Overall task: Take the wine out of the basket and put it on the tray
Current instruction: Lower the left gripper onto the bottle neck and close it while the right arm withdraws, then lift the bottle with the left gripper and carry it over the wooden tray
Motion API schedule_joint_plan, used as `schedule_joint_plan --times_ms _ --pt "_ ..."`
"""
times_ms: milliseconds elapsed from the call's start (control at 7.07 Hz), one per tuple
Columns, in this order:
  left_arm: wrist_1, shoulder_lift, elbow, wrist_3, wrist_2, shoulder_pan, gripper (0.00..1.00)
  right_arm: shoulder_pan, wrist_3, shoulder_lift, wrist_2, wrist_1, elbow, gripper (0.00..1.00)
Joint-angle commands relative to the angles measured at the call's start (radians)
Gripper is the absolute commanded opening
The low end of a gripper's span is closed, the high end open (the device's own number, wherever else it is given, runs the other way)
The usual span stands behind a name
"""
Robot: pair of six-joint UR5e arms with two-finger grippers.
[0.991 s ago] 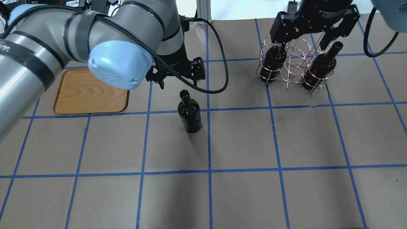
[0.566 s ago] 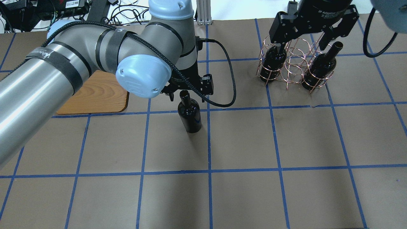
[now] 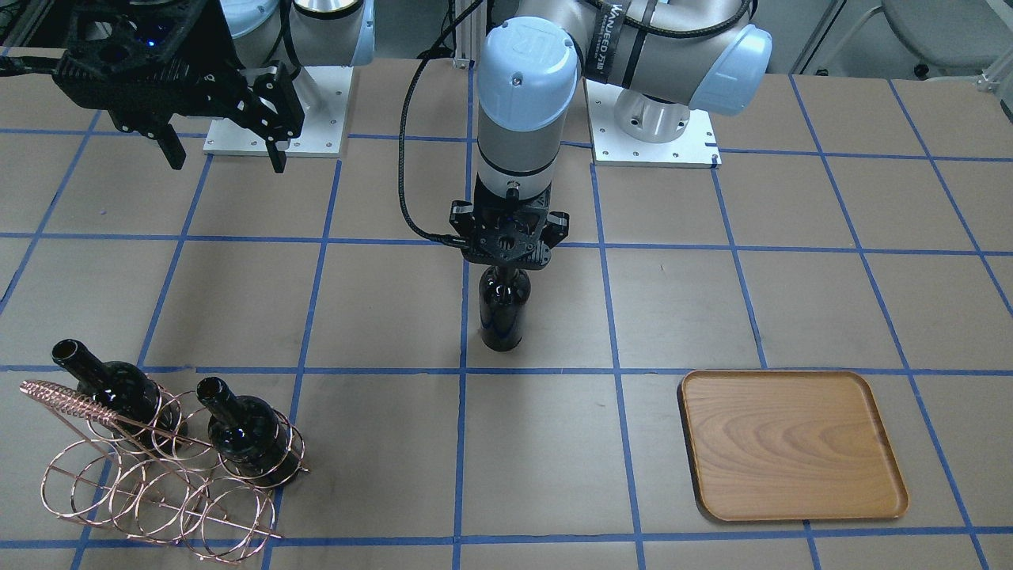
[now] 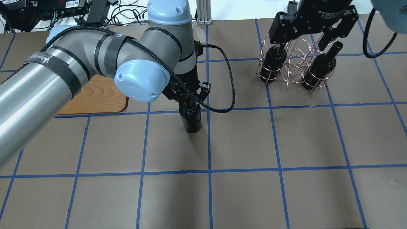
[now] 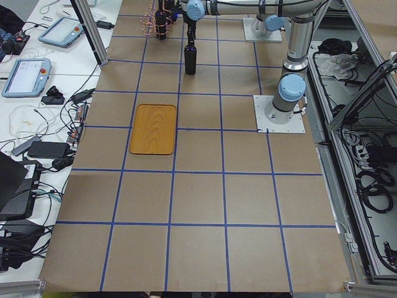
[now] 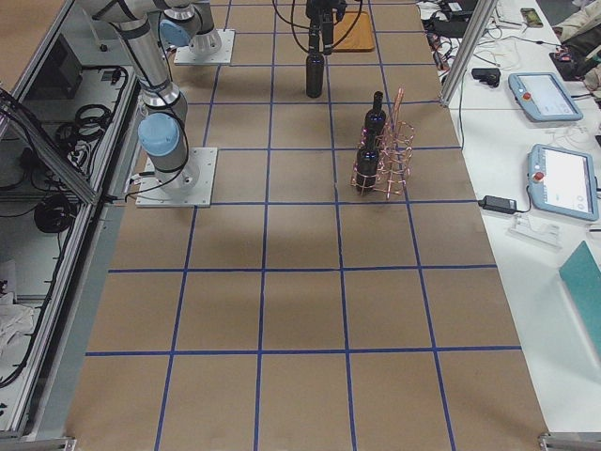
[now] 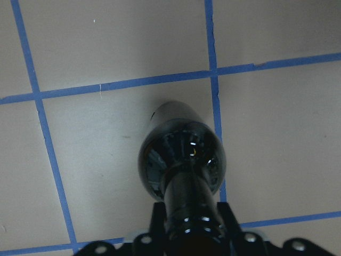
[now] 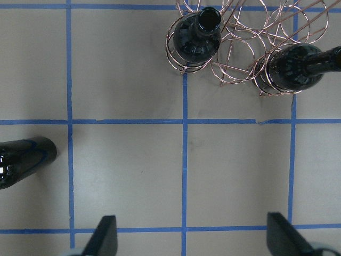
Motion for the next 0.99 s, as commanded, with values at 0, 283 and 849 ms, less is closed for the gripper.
schedule_joint_plan --times_ms 0,283,849 --pt "0.013 0.006 0.006 0.001 -0.025 0.010 0.07 0.000 0.001 0.000 0.000 0.002 0.000 1.00" --pt "0.020 0.012 0.008 0.001 -0.027 0.012 0.01 0.000 0.003 0.000 0.000 0.003 0.002 1.00" --pt "0.021 0.048 0.017 0.206 -0.009 0.250 0.00 0.000 0.003 -0.008 0.000 -0.003 0.014 1.00"
